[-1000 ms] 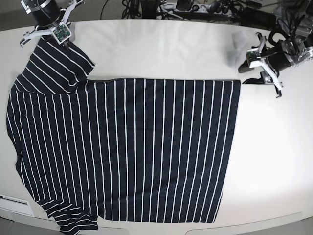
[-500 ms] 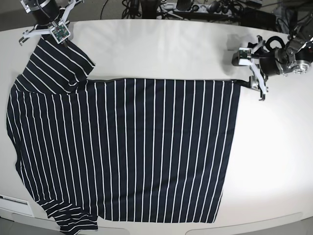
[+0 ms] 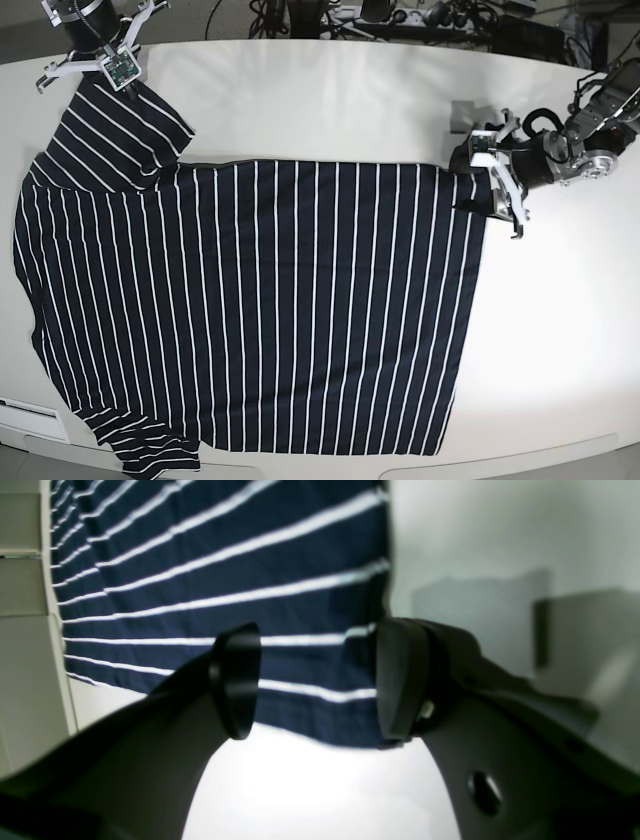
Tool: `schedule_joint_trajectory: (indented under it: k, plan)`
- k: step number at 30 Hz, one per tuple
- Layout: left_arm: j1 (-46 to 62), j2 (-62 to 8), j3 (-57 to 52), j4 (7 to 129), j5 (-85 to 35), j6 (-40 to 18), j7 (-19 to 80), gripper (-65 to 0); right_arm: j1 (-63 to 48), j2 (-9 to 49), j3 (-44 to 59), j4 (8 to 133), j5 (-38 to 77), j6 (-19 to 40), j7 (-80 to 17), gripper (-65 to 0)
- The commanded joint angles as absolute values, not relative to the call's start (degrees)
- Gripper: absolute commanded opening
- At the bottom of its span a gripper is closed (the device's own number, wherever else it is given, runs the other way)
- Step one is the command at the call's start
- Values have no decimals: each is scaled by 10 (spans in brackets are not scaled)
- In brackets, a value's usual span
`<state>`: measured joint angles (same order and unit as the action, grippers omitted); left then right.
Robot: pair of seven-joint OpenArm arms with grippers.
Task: Fold the T-shirt properly
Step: 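Pinch the shirt edge corners with both grippers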
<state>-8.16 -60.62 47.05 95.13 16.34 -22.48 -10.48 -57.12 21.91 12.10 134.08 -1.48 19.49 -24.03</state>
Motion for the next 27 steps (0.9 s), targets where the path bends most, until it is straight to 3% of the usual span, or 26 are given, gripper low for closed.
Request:
schedule_joint_trajectory:
  k: [1, 2, 5, 7, 10, 11, 23, 27]
  plan:
    - [-83, -609, 477, 941, 182, -245, -77, -275, -576, 224, 124, 1350, -14, 186, -232, -650]
    - [-84, -605, 477, 937, 182, -244, -77, -275, -576, 224, 124, 1350, -14, 186, -232, -648]
    - [-84, -599, 477, 936, 182, -244, -76, -287, -576, 224, 124, 1350, -14, 189, -231, -547]
    - [-84, -600, 477, 936, 182, -244, -75, -387, -576, 224, 124, 1350, -14, 201, -231, -481]
    - [-84, -600, 477, 936, 182, -243, -73, -628, -575, 224, 124, 1350, -15, 204, -231, -393]
    - [-84, -600, 477, 936, 182, -242, -72, -650, -573, 224, 124, 1350, -15, 204, -231, -375]
    - [-84, -600, 477, 936, 182, -207, -53, -650, -515, 224, 123, 1223, 17, 262, -225, -360]
    - [-84, -600, 477, 936, 182, -208, -54, -650, -495, 224, 123, 1173, 13, 257, -225, -315]
